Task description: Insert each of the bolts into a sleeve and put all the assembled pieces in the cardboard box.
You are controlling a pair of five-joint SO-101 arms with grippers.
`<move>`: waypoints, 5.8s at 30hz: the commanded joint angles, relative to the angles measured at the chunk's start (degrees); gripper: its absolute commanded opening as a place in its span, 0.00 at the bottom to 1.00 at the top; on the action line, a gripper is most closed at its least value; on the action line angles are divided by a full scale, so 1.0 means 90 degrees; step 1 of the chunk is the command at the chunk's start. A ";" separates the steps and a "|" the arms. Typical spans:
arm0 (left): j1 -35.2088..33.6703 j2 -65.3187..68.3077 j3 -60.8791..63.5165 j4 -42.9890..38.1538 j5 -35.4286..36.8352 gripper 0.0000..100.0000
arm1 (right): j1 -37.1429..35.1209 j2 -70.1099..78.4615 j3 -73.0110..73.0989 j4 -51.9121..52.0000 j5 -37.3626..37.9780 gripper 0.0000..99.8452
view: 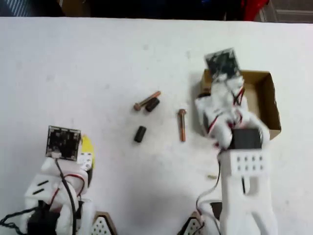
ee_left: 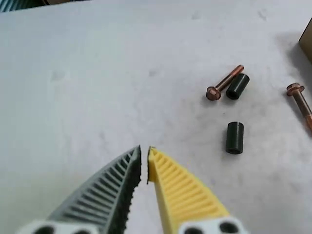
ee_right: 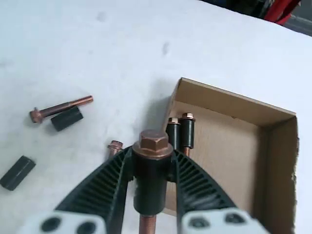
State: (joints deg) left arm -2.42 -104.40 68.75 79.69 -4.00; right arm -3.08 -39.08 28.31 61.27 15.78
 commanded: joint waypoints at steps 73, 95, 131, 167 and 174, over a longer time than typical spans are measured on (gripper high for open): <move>-0.0044 -0.0044 0.2305 -0.1700 -0.0020 0.07 | -0.0620 0.8581 -1.2562 0.4156 0.0586 0.04; -0.0044 -0.0044 0.2305 -0.1690 -0.0020 0.07 | -0.1617 0.4107 -0.8117 0.4137 0.0586 0.04; -0.0532 -0.0044 0.2315 -0.1680 -0.0020 0.07 | -0.3570 0.3502 -0.0537 -0.0288 -0.2422 0.04; -0.0532 -0.0044 0.2471 -0.1729 -0.0039 0.07 | -0.3248 0.4508 0.0049 -0.1167 -0.2071 0.15; -0.0523 -0.0044 0.2471 -0.1729 -0.0049 0.07 | -0.2545 0.4322 0.0049 -0.1158 -0.0899 0.15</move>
State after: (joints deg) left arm -6.64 -104.40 91.43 65.89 -4.00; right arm -28.40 2.68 30.77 50.20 3.56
